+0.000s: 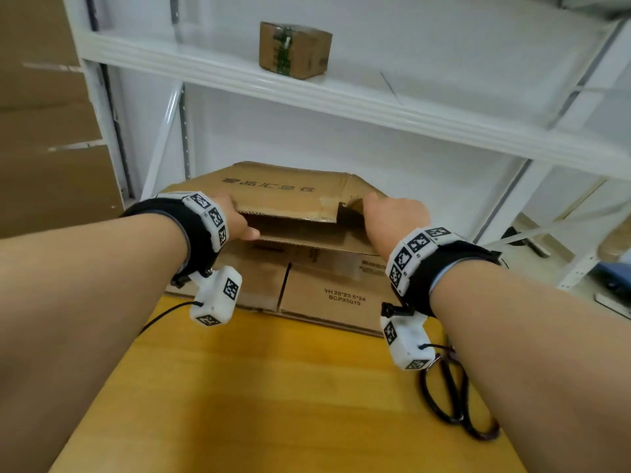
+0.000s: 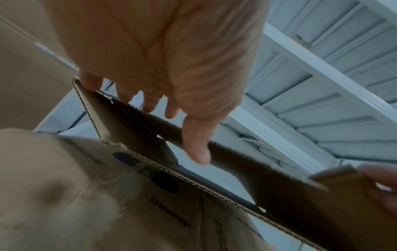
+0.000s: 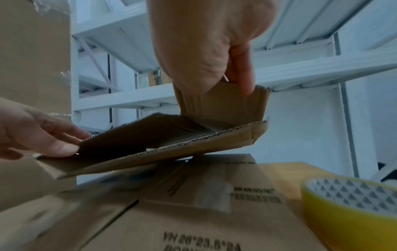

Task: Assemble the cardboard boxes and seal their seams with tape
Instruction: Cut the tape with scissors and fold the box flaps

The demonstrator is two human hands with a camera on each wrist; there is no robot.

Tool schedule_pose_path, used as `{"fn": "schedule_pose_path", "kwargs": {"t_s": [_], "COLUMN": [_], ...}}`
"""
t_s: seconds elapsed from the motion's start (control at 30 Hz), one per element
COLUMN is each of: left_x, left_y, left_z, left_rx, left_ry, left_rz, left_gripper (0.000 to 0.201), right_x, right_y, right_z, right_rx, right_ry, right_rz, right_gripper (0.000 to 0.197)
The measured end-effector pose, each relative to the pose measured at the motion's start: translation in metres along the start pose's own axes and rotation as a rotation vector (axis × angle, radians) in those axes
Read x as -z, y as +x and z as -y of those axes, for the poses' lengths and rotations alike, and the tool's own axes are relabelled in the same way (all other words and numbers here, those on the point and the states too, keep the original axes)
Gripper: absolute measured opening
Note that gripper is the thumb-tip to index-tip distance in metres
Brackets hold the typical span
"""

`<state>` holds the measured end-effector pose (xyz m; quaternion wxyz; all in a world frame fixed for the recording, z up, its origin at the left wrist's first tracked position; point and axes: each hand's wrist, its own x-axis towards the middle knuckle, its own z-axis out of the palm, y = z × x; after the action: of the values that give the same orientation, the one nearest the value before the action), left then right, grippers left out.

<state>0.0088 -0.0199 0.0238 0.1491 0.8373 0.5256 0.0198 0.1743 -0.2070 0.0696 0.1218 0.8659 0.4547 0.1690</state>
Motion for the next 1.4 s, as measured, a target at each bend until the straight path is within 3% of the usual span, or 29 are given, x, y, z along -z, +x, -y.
{"fn": "schedule_pose_path", "kwargs": {"t_s": [0.17,0.23,0.33,0.37,0.47,0.53,0.6,0.77,1.0,1.13,1.23,1.3,1.4], "left_x": [0.033,0.042,0.047,0.046,0.051,0.062,0.075,0.100,0.133,0.142,0.143,0.142,0.138], "left_y": [-0.023,-0.033,-0.046,-0.049,-0.058,-0.061,-0.065,-0.073,-0.076,-0.078,-0.081,-0.081,-0.082], "left_z": [-0.006,-0.009,-0.012,-0.014,-0.023,-0.027,-0.026,-0.024,-0.024,-0.021,-0.022,-0.022,-0.022], "left_rx": [0.029,0.035,-0.070,-0.106,-0.198,-0.213,-0.229,-0.213,-0.155,-0.141,-0.154,-0.168,-0.206], "left_ry": [-0.128,-0.082,0.085,0.089,-0.011,-0.050,-0.058,-0.123,-0.074,0.000,-0.020,-0.067,-0.153], "left_rz": [-0.183,-0.181,-0.111,-0.097,-0.208,-0.239,-0.255,-0.286,-0.271,-0.295,-0.296,-0.297,-0.297], "left_gripper": [0.086,0.098,0.109,0.103,0.051,0.031,0.028,0.035,0.046,0.050,0.049,0.049,0.045], "right_x": [0.041,0.057,0.080,0.086,0.102,0.106,0.108,0.120,0.145,0.155,0.156,0.152,0.148], "right_y": [-0.010,-0.014,-0.019,-0.020,-0.025,-0.025,-0.022,-0.022,-0.018,-0.013,-0.012,-0.011,-0.013], "right_z": [-0.015,-0.017,-0.017,-0.016,-0.015,-0.016,-0.018,-0.028,-0.024,-0.019,-0.020,-0.023,-0.032], "right_rx": [-0.021,-0.009,-0.006,-0.008,-0.010,0.005,-0.004,-0.193,-0.173,-0.337,-0.445,-0.472,-0.481], "right_ry": [0.032,0.047,0.064,0.063,0.049,0.031,0.095,0.605,0.807,1.081,1.274,1.276,1.156], "right_rz": [-0.166,-0.206,-0.276,-0.308,-0.385,-0.452,-0.537,-0.615,-0.786,-0.781,-0.691,-0.622,-0.638], "right_gripper": [0.030,0.035,0.038,0.039,0.039,0.037,0.035,0.043,0.045,0.056,0.057,0.050,0.039]}}
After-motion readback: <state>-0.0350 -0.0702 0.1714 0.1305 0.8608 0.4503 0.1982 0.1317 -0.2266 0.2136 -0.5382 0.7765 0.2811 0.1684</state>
